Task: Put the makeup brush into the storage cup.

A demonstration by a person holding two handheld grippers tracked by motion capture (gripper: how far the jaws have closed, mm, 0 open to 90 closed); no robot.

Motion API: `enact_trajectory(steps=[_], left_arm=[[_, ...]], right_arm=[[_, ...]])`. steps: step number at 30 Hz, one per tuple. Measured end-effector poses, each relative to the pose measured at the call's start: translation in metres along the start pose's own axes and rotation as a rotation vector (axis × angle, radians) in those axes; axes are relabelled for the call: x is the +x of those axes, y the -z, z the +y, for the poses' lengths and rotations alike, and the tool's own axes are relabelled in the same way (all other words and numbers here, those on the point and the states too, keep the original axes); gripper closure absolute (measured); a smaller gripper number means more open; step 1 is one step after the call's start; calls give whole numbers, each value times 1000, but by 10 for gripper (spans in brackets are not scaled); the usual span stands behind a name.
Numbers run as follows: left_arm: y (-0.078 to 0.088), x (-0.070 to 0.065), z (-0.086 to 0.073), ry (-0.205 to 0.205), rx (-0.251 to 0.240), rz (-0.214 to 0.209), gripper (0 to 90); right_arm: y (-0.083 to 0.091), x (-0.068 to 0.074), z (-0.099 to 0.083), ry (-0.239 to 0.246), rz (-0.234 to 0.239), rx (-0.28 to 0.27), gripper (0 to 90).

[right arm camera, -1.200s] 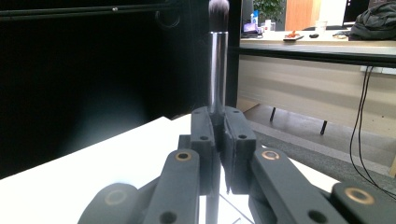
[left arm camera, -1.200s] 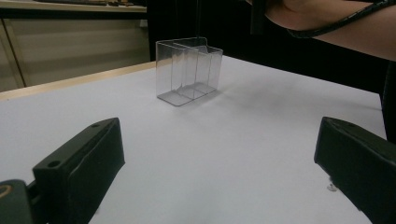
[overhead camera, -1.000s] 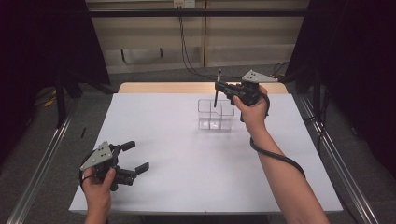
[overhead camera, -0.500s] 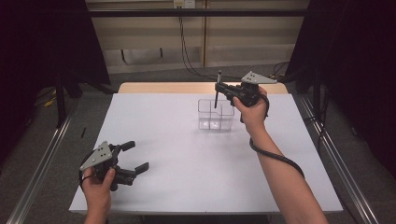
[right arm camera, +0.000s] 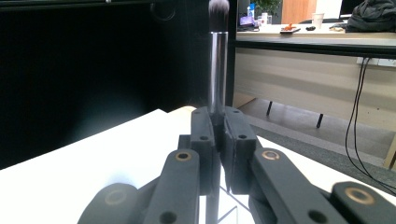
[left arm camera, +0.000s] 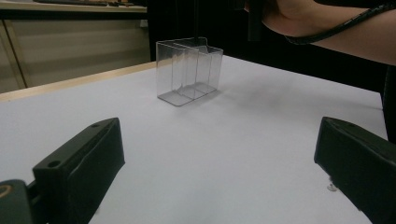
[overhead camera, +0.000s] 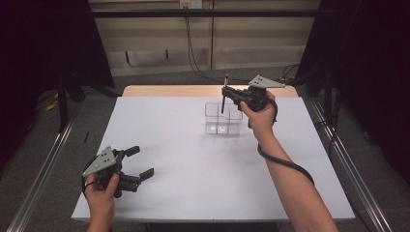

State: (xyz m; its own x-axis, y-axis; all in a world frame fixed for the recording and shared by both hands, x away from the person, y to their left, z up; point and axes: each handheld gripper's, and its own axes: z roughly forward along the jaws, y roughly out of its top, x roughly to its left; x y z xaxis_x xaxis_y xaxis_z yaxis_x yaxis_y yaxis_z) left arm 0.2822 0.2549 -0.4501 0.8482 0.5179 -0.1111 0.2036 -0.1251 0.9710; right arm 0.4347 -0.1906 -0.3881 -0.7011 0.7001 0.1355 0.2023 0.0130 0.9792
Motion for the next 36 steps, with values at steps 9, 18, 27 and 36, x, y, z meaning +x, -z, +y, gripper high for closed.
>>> enact_trajectory(steps=[9, 18, 27, 36], left_arm=[[0, 0, 0, 0, 0, 0, 14], [0, 0, 0, -4, 1, -1, 15], [0, 1, 0, -7, 0, -1, 15], [1, 0, 0, -8, 1, 1, 14]], right_arm=[[-1, 0, -3, 6, 1, 9, 844], [-3, 1, -7, 6, 5, 17, 844], [-3, 1, -10, 4, 5, 25, 843], [-3, 1, -13, 4, 9, 30, 844]])
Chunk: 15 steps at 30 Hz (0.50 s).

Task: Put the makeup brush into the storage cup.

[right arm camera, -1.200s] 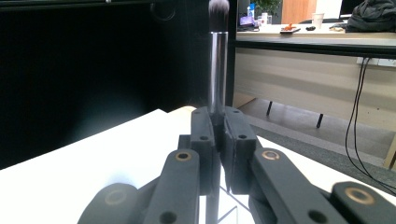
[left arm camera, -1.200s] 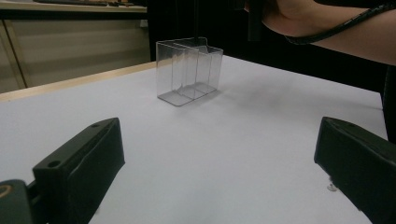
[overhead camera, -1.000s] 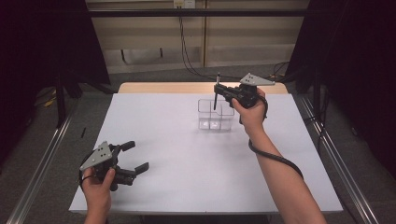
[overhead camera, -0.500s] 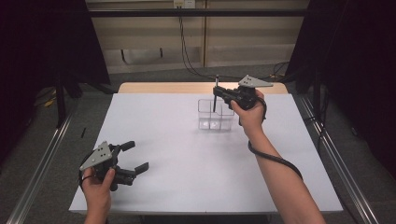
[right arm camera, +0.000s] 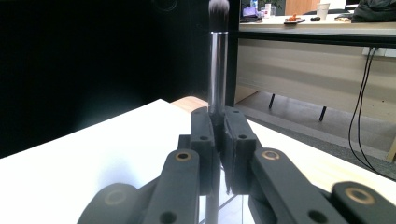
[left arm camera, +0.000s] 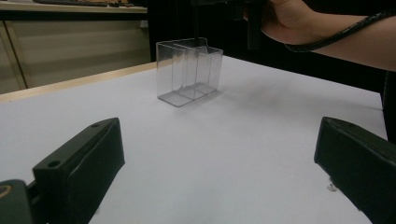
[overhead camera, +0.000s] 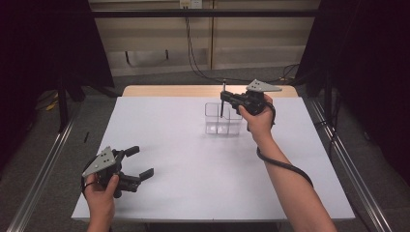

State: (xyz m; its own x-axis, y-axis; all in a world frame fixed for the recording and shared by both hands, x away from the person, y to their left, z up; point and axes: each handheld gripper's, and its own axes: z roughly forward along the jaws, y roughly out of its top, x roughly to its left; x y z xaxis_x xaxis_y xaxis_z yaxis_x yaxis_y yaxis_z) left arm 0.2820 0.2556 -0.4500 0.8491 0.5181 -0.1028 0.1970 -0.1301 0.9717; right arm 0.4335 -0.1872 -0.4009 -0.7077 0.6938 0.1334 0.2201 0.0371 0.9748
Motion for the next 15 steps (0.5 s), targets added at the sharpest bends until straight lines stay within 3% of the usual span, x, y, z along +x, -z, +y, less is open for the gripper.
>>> enact_trajectory(steps=[15], left_arm=[[-1, 0, -1, 5, -1, 1, 14]], right_arm=[[0, 0, -2, -3, 2, 7, 843]])
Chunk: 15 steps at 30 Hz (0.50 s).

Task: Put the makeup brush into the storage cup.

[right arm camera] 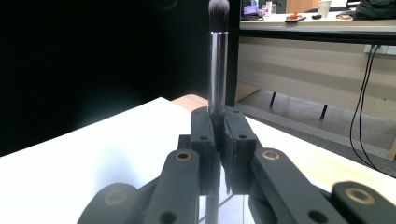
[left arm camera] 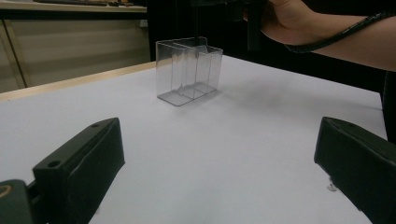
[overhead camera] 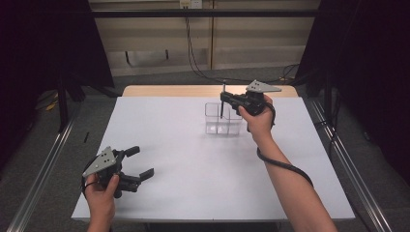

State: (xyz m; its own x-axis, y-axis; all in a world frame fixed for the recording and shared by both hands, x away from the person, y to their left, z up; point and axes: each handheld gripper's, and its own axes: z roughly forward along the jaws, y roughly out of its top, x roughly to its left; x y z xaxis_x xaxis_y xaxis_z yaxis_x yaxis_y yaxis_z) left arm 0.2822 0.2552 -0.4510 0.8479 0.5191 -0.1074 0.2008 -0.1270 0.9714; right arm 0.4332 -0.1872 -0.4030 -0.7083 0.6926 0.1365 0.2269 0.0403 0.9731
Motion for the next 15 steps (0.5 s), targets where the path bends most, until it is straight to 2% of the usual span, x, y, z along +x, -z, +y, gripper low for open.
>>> enact_trajectory(steps=[15], left_arm=[[-3, 1, 0, 3, -1, -7, 15]], right_arm=[[1, -1, -8, -11, 6, 7, 842]])
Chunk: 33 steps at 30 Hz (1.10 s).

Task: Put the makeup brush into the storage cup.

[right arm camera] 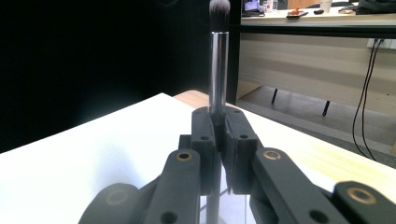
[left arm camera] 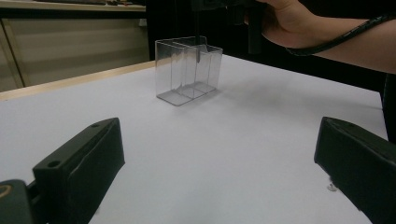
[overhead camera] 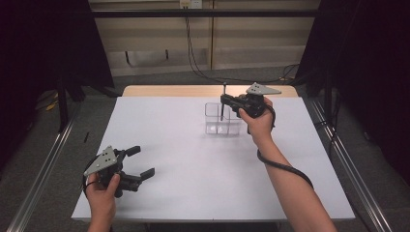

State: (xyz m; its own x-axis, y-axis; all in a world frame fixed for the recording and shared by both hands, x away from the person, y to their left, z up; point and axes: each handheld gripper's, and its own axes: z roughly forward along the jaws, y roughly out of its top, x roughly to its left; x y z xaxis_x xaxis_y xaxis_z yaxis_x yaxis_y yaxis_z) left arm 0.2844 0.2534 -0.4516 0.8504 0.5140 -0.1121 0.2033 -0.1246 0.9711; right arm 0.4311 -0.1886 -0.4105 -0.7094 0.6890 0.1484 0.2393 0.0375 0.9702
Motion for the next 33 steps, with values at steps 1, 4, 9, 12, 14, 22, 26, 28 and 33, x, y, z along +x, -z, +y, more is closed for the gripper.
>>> enact_trajectory(steps=[1, 4, 9, 12, 14, 22, 26, 28, 33], left_arm=[[0, 0, 0, 0, 0, 1, 15], [0, 0, 0, -5, 4, -1, 15], [-2, 1, 0, -5, 5, -5, 15], [-2, 1, 0, -3, 6, -5, 15], [-3, 1, 0, -1, 4, -5, 15], [-4, 1, 0, -4, 6, -6, 15], [-4, 1, 0, -5, 7, -7, 14], [-4, 1, 0, -5, 6, -9, 15], [-6, 1, 1, -8, 6, -10, 15]], right_arm=[[0, -1, -1, 2, -1, -1, 842], [1, -1, -2, -2, -3, 2, 843], [3, -2, -3, -6, -4, 2, 842], [3, -2, -2, -4, -2, -2, 841], [4, -1, -2, -3, 2, -3, 834], [6, 3, -3, -24, 28, -1, 454], [10, 7, -2, -18, 38, -15, 329], [11, 8, -1, -16, 38, -19, 288], [15, 9, 0, -19, 35, -27, 201]])
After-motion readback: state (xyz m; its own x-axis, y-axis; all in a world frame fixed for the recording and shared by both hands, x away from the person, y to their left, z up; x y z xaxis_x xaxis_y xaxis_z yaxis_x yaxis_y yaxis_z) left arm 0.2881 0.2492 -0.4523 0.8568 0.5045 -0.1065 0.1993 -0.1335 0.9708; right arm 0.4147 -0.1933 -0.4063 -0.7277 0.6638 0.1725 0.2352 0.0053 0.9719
